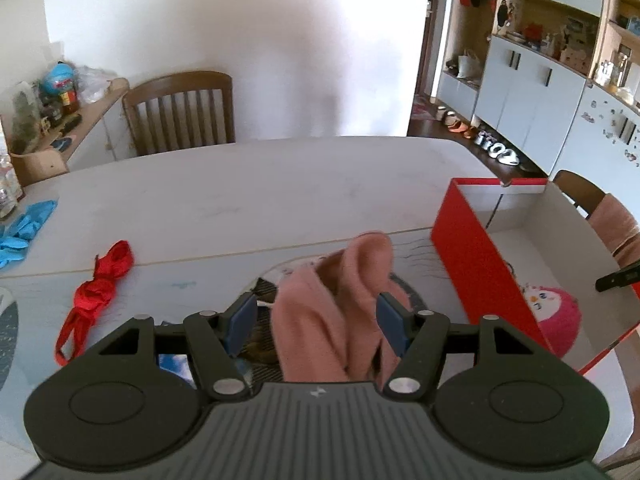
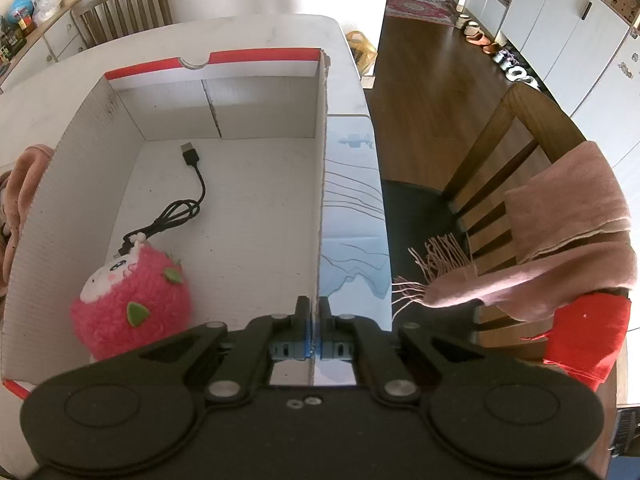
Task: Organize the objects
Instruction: 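Reach the left gripper to the pink fleece jacket and pinch its fabric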
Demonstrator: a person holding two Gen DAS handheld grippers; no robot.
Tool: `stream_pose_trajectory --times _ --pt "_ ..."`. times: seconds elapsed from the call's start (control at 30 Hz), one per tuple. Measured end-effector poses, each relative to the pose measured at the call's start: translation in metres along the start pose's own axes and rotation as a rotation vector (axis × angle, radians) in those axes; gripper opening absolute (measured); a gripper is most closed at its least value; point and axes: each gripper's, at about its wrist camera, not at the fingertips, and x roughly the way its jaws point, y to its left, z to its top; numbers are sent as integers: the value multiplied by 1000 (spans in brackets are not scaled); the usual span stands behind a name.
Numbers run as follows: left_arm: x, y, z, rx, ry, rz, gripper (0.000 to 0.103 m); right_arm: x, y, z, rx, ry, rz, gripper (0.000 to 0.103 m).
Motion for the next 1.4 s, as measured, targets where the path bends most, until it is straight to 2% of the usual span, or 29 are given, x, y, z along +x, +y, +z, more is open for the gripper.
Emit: stream_pose_trajectory --times 0.23,0.33,0.63,0.9,1.03,1.17,1.23,1.3,1.4 --pt "5 7 -17 34 29 29 66 -1 0 0 -3 1 -2 1" --pt "10 10 -27 45 37 23 73 -1 0 0 -2 1 -2 1" --pt "53 -4 -45 82 120 -29 76 -1 -1 0 -6 1 -4 1" --pt "101 -21 -39 131 176 48 76 -1 -1 -2 -8 0 -5 1" --pt "117 -19 -42 117 220 39 76 -1 0 -2 -6 0 -4 1" --pt "122 -17 -44 105 223 47 76 0 0 -2 -6 -1 -4 1" --pt "120 -16 -44 102 213 45 65 0 0 -2 -5 0 -3 1" --pt "118 -16 -45 100 217 24 40 0 0 -2 -7 0 -4 1" --pt "116 -19 -46 122 212 43 21 0 1 -2 -9 1 -4 1"
